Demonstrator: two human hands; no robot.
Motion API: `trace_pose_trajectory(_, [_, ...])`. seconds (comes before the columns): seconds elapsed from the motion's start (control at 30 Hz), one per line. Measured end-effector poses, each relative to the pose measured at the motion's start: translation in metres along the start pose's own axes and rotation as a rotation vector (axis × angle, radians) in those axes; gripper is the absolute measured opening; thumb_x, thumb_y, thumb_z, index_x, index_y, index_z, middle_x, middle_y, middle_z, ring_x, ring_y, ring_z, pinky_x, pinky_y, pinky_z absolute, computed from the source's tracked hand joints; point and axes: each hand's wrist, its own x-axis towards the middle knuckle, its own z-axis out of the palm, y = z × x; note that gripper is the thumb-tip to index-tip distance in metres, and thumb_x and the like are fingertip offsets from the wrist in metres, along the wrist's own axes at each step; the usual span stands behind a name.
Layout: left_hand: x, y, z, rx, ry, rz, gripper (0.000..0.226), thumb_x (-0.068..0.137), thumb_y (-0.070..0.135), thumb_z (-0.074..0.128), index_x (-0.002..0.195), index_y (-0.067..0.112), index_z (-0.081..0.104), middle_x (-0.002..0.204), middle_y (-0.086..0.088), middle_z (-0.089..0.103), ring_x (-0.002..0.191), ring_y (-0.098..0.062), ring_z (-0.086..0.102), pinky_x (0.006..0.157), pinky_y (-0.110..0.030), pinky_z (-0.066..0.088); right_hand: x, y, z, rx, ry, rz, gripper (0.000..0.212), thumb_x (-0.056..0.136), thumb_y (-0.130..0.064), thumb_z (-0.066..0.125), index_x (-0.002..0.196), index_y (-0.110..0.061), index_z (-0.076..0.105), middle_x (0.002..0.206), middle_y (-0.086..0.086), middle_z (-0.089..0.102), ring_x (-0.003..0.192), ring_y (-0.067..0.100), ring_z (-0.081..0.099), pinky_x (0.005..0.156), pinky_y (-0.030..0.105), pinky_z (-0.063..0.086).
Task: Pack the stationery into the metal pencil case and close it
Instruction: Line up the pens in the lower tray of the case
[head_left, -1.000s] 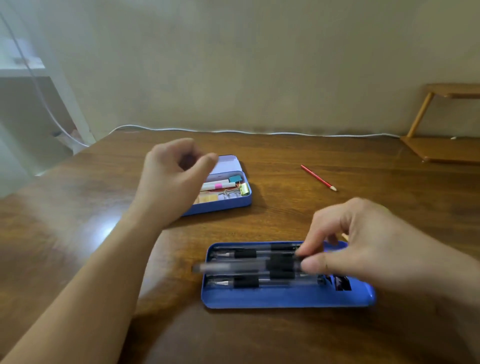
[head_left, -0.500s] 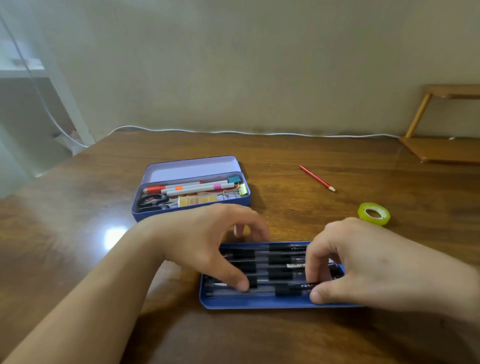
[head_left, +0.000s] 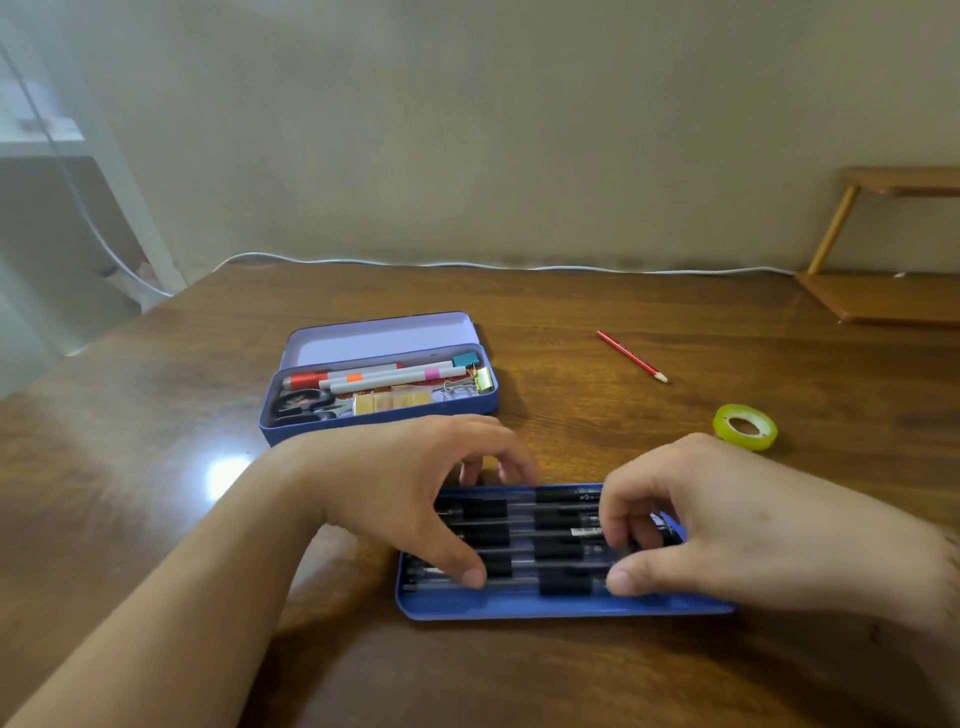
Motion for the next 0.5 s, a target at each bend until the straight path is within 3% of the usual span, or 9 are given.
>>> trace_pose_trajectory(0.07, [0.000,-0.004,0.000,-0.031,0.033,0.002,0.055,0.073,0.050,0.080,0.120,0.045,0.054,0.116,0.022,0.057,0.103,-0.008,0.057,0.085,-0.029,0.052,0.002,0.008,-0.006,0.103,0.073,0.025,0.022,0.071,-0.057,0.071,0.081,-0.037,0.067,0.077,-0.015,0.066,0.070,0.001,0.058,0.061,0.021,0.048])
trace_pose_trajectory(0.13, [0.002,-0.007,0.001,-0.059,0.077,0.002,0.045,0.075,0.058,0.072,0.115,0.045,0.057,0.110,0.020,0.060,0.098,-0.008,0.059,0.081,-0.029,0.052,0.010,0.024,-0.009,0.166,0.270,0.090,0.019,0.072,-0.053,0.072,0.076,-0.035,0.070,0.070,-0.012,0.067,0.065,0.003,0.059,0.056,0.019,0.046])
trace_pose_trajectory(0.23, [0.004,-0.010,0.002,-0.061,0.161,0.025,0.036,0.078,0.055,0.069,0.109,0.039,0.062,0.097,0.017,0.063,0.085,-0.010,0.061,0.070,-0.022,0.048,0.036,0.050,-0.009,0.057,0.505,0.307,0.016,0.078,-0.046,0.071,0.082,-0.031,0.070,0.070,-0.013,0.066,0.061,0.002,0.060,0.057,0.025,0.048])
trace_pose_trajectory(0.3, [0.005,-0.012,0.001,-0.065,0.211,0.038,0.031,0.080,0.047,0.072,0.107,0.032,0.064,0.090,0.015,0.064,0.079,-0.012,0.060,0.066,-0.020,0.046,0.057,0.065,-0.010,-0.124,0.520,0.451,0.021,0.083,-0.050,0.064,0.096,-0.034,0.067,0.085,-0.013,0.068,0.071,0.009,0.066,0.061,0.028,0.052])
trace_pose_trajectory(0.4, [0.006,-0.012,0.001,-0.067,0.226,0.024,0.029,0.080,0.042,0.073,0.104,0.028,0.065,0.088,0.011,0.065,0.075,-0.014,0.060,0.067,-0.032,0.051,0.085,0.086,-0.007,-0.301,0.563,0.553,0.038,0.086,-0.053,0.057,0.113,-0.028,0.066,0.107,-0.005,0.068,0.107,0.021,0.059,0.067,0.030,0.049])
trace_pose_trajectory(0.5, [0.008,-0.010,0.005,0.018,0.201,0.016,0.027,0.082,0.044,0.073,0.102,0.029,0.065,0.084,0.009,0.064,0.072,-0.011,0.058,0.066,-0.029,0.050,0.099,0.092,-0.004,-0.250,0.636,0.591,0.028,0.089,-0.046,0.057,0.106,-0.027,0.069,0.100,-0.003,0.068,0.104,0.022,0.056,0.059,0.028,0.042])
